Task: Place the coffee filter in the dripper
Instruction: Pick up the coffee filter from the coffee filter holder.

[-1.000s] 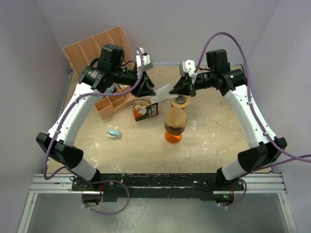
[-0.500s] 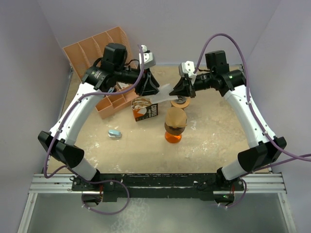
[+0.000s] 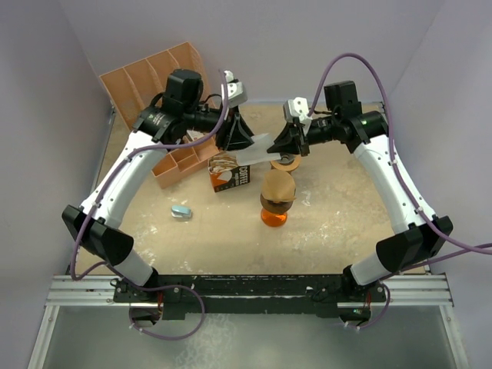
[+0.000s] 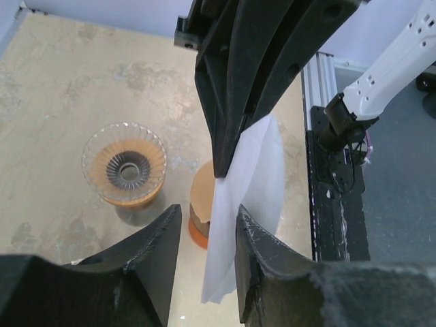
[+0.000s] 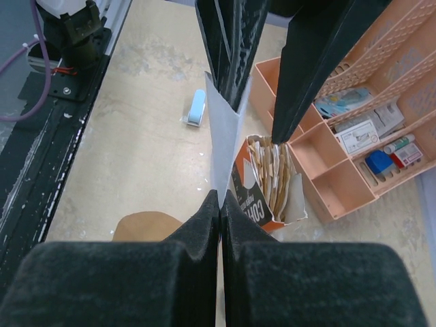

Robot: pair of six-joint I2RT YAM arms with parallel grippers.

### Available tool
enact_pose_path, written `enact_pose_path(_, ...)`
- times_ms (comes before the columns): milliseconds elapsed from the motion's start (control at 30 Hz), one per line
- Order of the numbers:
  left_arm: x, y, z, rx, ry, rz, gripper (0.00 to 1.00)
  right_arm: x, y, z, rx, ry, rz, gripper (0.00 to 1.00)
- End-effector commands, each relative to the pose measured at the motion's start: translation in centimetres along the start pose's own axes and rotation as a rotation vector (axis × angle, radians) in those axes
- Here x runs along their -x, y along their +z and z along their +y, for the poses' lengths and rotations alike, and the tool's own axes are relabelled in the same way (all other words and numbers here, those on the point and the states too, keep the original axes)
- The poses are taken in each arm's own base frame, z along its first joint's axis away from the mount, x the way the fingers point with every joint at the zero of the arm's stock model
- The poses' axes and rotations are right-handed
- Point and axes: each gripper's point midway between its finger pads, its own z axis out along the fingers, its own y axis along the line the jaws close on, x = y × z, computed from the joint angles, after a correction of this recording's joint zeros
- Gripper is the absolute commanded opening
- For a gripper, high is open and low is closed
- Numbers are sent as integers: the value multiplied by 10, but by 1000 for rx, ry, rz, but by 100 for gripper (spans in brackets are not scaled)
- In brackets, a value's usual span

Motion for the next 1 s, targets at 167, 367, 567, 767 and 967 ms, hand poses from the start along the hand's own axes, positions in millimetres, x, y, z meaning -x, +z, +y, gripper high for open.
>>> enact_pose_path(167,-7,-3,-16,-68,47,1,15,30,-13,6,3,-59,-85,0)
enact_pose_path(367,-4,3,-18,-99,10,-27,0,29,-15,2,-20,-46,-94,0)
enact_pose_path(567,9,13,-7,-77,-45,-66,0,23,-20,-12,-80,-14,-69,0)
enact_pose_path(767,22,26,22,8,-134,-132,0,12,-35,-43,-256,50,-25,1)
enact_pose_path(967,26,41,44,23,-185,-187,0,3,-37,-54,-303,85,-10,6)
